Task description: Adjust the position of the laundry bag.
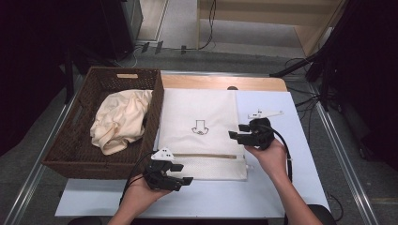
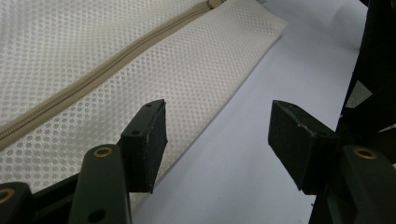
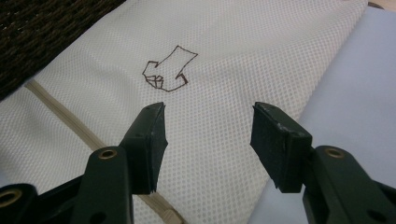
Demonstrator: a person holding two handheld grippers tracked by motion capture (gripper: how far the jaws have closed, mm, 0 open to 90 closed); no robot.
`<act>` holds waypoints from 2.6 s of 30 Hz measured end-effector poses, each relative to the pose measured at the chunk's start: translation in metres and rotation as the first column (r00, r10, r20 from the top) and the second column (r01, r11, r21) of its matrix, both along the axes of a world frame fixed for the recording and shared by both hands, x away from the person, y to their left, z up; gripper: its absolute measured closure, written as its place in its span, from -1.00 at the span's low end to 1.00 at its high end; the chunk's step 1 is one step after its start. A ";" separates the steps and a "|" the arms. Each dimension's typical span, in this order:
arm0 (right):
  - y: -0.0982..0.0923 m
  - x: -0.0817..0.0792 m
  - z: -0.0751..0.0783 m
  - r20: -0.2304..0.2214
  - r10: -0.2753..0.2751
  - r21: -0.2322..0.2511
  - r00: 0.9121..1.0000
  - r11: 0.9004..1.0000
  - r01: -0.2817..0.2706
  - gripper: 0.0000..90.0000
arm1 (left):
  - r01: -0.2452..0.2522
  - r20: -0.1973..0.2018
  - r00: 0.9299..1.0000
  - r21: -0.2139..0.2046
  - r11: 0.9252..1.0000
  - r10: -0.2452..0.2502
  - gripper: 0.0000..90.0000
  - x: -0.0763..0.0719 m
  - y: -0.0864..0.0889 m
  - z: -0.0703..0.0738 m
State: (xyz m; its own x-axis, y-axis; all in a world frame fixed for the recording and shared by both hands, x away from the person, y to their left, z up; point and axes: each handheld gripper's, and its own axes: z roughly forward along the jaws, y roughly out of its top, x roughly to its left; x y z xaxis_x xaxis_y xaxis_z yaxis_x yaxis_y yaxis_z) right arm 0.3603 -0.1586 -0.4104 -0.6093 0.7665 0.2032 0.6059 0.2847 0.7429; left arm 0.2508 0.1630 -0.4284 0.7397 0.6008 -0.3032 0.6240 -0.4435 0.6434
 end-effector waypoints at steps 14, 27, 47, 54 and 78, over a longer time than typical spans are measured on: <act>-0.007 0.035 -0.005 -0.012 -0.045 -0.024 0.999 0.999 0.044 0.02 | -0.030 -0.001 1.000 0.011 0.999 0.030 -0.17 -0.004 0.004 -0.003; -0.016 0.058 -0.032 -0.070 -0.093 -0.050 0.993 0.995 0.090 0.05 | -0.060 0.002 0.998 0.020 0.998 0.060 -0.17 -0.011 0.013 -0.003; -0.002 0.073 -0.061 -0.088 -0.108 -0.092 0.990 0.991 0.100 0.24 | -0.109 0.004 0.994 0.020 0.994 0.109 -0.17 -0.018 0.023 -0.005; 0.007 0.071 -0.061 -0.086 -0.112 -0.102 0.990 0.989 0.103 0.62 | -0.115 0.005 0.993 0.023 0.993 0.114 -0.16 -0.019 0.024 -0.006; -0.027 0.074 -0.044 -0.169 -0.090 -0.086 0.982 0.993 0.076 0.94 | -0.158 0.040 0.987 0.049 0.986 0.156 -0.15 -0.020 0.027 -0.009</act>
